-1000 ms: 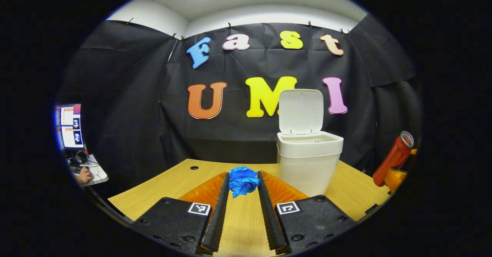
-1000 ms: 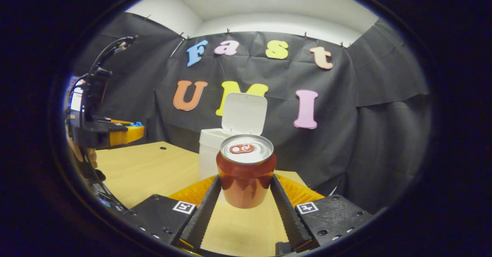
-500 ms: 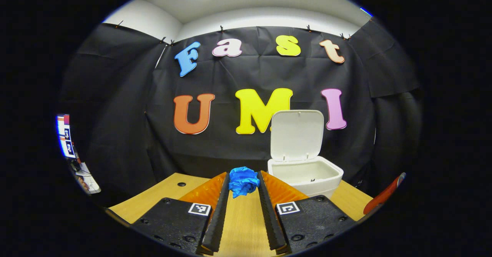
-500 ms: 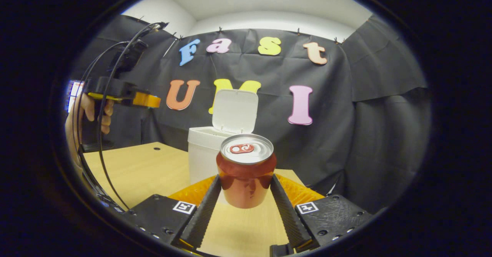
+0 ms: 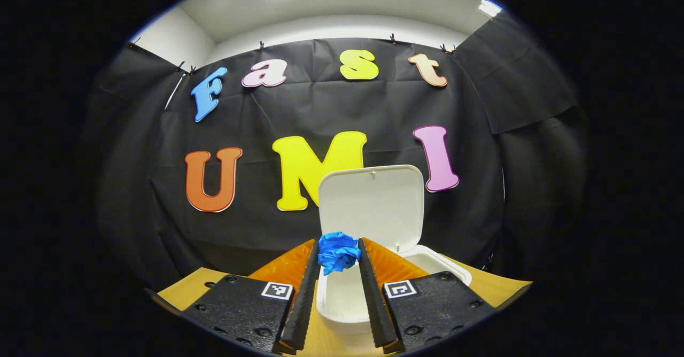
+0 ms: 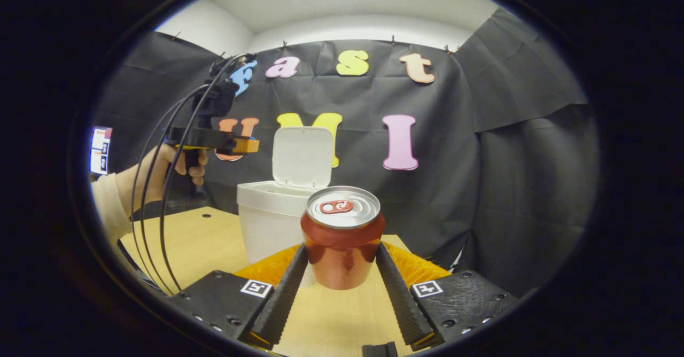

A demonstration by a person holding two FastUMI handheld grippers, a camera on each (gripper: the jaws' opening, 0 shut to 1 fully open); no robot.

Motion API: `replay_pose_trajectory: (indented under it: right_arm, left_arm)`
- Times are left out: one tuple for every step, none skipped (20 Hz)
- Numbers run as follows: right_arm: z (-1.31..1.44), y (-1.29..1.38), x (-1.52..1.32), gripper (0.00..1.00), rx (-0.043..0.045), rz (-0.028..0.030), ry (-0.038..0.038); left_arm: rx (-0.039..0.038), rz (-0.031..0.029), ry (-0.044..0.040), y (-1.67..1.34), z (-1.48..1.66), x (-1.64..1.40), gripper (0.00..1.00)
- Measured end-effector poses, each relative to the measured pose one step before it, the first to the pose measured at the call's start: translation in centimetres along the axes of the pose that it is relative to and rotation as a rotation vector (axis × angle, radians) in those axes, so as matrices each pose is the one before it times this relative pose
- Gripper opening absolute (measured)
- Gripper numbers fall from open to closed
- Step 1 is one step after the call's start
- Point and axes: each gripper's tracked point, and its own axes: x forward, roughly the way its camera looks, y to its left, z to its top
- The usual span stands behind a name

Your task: Press the lid of the desktop garbage bin to open it, pick up the crumpled paper on the desktop and throw it into the bin, then pick up the pop can on the desktop and drop it into the bin, and finally close the garbage bin lid.

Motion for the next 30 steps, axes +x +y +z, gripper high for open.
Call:
replay_pose_trajectory:
  right_arm:
    - [0.151, -0.621, -0.005, 0.80, 0.00704, -0.01225, -0.00257]
    - [0.082, -0.601, 0.182, 0.80, 0.00634, -0.01075, -0.00540]
    - [0.013, -0.624, 0.148, 0.80, 0.00239, -0.01362, -0.00106]
    - [-0.099, -0.551, 0.192, 0.80, 0.00121, -0.01243, 0.00042]
    - [-0.036, -0.536, 0.144, 0.80, 0.00226, -0.00903, 0.00126]
    - [-0.201, -0.408, 0.329, 0.80, 0.00558, -0.00878, 0.00472]
    - [-0.044, -0.456, 0.362, 0.80, 0.00741, -0.00768, 0.00500]
    - [-0.276, -0.476, 0.108, 0.80, 0.00834, -0.00998, 0.00546]
    - [-0.086, -0.403, 0.054, 0.80, 0.00467, -0.01151, 0.00277]
    - [-0.005, -0.186, 0.042, 0.80, -0.00127, -0.00939, 0.00000]
    - [0.077, -0.029, 0.016, 0.80, -0.00514, -0.00260, -0.00412]
    - [0.012, 0.122, -0.060, 0.80, -0.00280, 0.00043, -0.00148]
    - [0.087, 0.050, -0.110, 0.80, -0.00023, 0.00263, -0.00080]
    - [-0.039, 0.006, -0.002, 0.80, 0.00136, 0.00099, -0.00223]
    - [0.078, 0.113, -0.038, 0.80, 0.00124, 0.00102, -0.00404]
    - [0.003, 0.164, -0.061, 0.80, -0.00114, 0.00397, -0.00277]
    - [0.012, 0.248, 0.006, 0.80, -0.00282, 0.00678, -0.00121]
    - [-0.139, 0.143, -0.009, 0.80, -0.00198, 0.00427, 0.00197]
    - [-0.110, 0.094, 0.076, 0.80, -0.00267, 0.00234, 0.00270]
    - [0.004, 0.116, 0.071, 0.80, -0.00237, 0.00096, 0.00075]
    - [-0.067, 0.186, 0.058, 0.80, -0.00788, 0.00499, -0.00027]
    - [-0.223, 0.276, 0.060, 0.80, -0.01510, 0.00799, 0.00222]
    - [-0.181, 0.113, 0.133, 0.80, -0.00925, -0.00111, 0.00782]
    - [-0.162, -0.221, 0.109, 0.80, 0.00134, -0.00983, 0.00606]
    - [0.193, -0.008, -0.107, 0.80, 0.00356, -0.00585, -0.00366]
    - [0.230, 0.339, -0.185, 0.80, -0.00322, 0.00507, -0.00898]
    - [0.115, 0.368, -0.179, 0.80, -0.00969, 0.00764, -0.00524]
    - [-0.089, 0.264, -0.108, 0.80, -0.01145, 0.00487, -0.00188]
    - [0.059, 0.175, -0.102, 0.80, -0.00904, 0.00342, -0.00363]
    - [0.053, 0.216, -0.085, 0.80, -0.00680, 0.00177, -0.00338]
  left_arm:
    - [-0.00092, -0.01442, 0.00050, -0.749, -0.369, 0.975, 0.48]
    - [0.00552, -0.00701, 0.01060, -0.569, -0.607, 0.922, 0.47]
    - [0.01251, 0.00656, 0.01525, -0.280, -0.546, 0.616, 0.47]
    - [0.01306, 0.00458, 0.01906, -0.255, -0.639, 0.627, 0.47]
    - [0.00708, 0.00124, 0.01271, -0.376, -0.547, 0.569, 0.47]
    - [0.00482, -0.00119, 0.00730, -0.534, -0.255, 0.471, 0.48]
    - [-0.00491, -0.01359, 0.00455, -0.736, -0.192, 0.358, 0.48]
    - [-0.00294, -0.00855, 0.00818, -0.594, -0.306, 0.220, 0.53]
    - [-0.00257, -0.00633, 0.00643, -0.443, -0.216, 0.262, 0.48]
    - [-0.00300, -0.00176, 0.00540, -0.291, -0.178, 0.112, 0.48]
    - [-0.00203, -0.00300, 0.00467, -0.397, -0.117, 0.027, 0.48]
    - [-0.00502, -0.00329, 0.00116, -0.238, -0.177, -0.004, 0.48]
    - [-0.00595, -0.00831, 0.00189, -0.315, -0.063, 0.073, 0.48]
    - [-0.00550, -0.01128, 0.00502, -0.452, -0.056, 0.024, 0.48]
    - [-0.00326, -0.01132, 0.00492, -0.422, -0.037, -0.086, 0.48]
    - [-0.00249, -0.01027, 0.00242, -0.452, 0.013, -0.187, 0.48]
    - [-0.00707, -0.01488, 0.00109, -0.491, 0.059, -0.306, 0.48]
    - [-0.01170, -0.02741, 0.00472, -0.816, -0.007, -0.309, 0.51]
    - [-0.02124, -0.03386, -0.00344, -0.881, 0.037, -0.318, 0.56]
    - [-0.02498, -0.01741, -0.00825, -0.671, 0.065, -0.459, 0.72]
    - [-0.01585, -0.01008, -0.00740, -0.435, 0.207, -0.499, 0.78]
    - [-0.00175, 0.01014, -0.00443, -0.114, 0.123, -0.567, 0.85]
    - [0.00763, 0.01400, -0.00240, -0.080, -0.142, -0.577, 0.88]
    - [0.00941, -0.00013, -0.00036, -0.191, -0.011, -0.629, 0.91]
    - [0.01414, 0.00283, -0.00569, -0.231, -0.030, -0.648, 0.93]
    - [0.02043, 0.00200, -0.00858, -0.051, 0.069, -0.979, 0.96]
    - [0.00905, 0.00513, -0.01544, 0.117, -0.032, -0.792, 0.98]
    - [0.00851, 0.01087, -0.01170, 0.292, -0.026, -1.080, 0.98]
    - [0.00942, 0.02127, 0.00354, 0.596, -0.396, -1.155, 0.98]
    - [0.01098, 0.02780, 0.00460, 0.851, -0.248, -1.239, 0.98]
